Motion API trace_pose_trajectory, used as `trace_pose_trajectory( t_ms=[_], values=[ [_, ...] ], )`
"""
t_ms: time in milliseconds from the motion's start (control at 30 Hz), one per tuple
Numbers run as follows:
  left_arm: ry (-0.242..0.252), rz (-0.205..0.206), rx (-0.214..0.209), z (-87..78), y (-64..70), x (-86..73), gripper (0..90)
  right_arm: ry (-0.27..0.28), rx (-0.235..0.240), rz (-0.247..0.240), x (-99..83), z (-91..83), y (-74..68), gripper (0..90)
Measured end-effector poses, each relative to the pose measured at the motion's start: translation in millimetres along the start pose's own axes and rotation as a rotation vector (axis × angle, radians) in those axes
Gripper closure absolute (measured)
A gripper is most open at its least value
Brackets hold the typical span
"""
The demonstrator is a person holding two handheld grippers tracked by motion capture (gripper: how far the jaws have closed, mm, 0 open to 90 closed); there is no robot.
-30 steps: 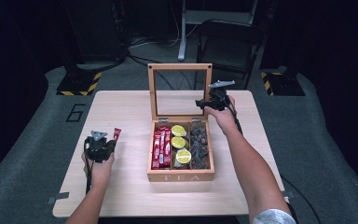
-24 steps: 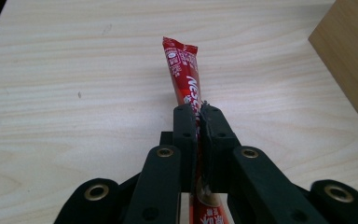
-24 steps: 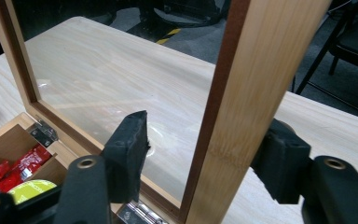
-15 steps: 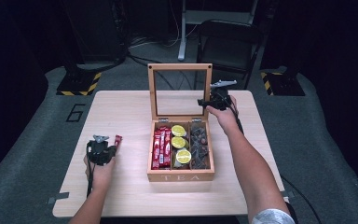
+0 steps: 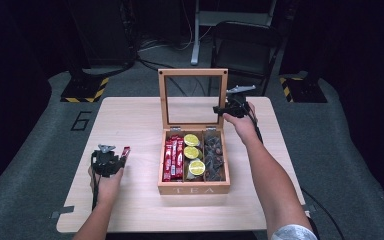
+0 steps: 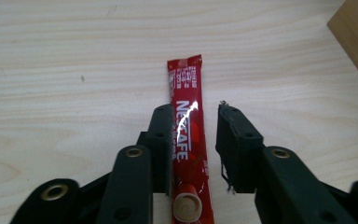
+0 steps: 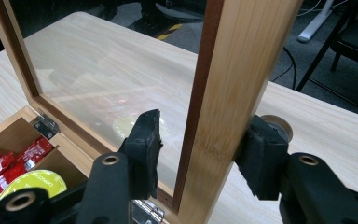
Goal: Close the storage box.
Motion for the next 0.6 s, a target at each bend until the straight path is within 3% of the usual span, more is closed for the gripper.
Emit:
trace_pose_trajectory(
  t_ms=[100, 267, 433, 600],
  values=[
    [0.010, -0.016, -0.021, -0.7, 0.3, 0.6, 58.2, -0.004, -0.003, 0.002, -0.2, -1.0, -0.5, 52.6],
    [0.007, 0.002, -0.019, -2.8, 0.4, 0.7, 53.6, -0.002, -0.002, 0.002, -0.1, -1.1, -0.9, 52.7],
    [0.039, -0.015, -0.015, -5.8, -1.1, 3.5, 52.9, 0.001, -0.001, -0.005, -0.4, -1.2, -0.3, 53.0],
    [0.058, -0.006, -0.019, -13.6, -1.2, 9.2, 52.4, 0.002, 0.001, 0.007, -1.0, -2.6, -1.9, 53.5]
  ],
)
Point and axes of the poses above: each handheld gripper's, and its own axes: z roughly forward along the jaws, x roughly out of its top, y roughly to its right, the point moved 7 cm from there along z, roughly forward along the jaws, and after that the axes turned 7 degrees about -y, right-handed, at the moved point
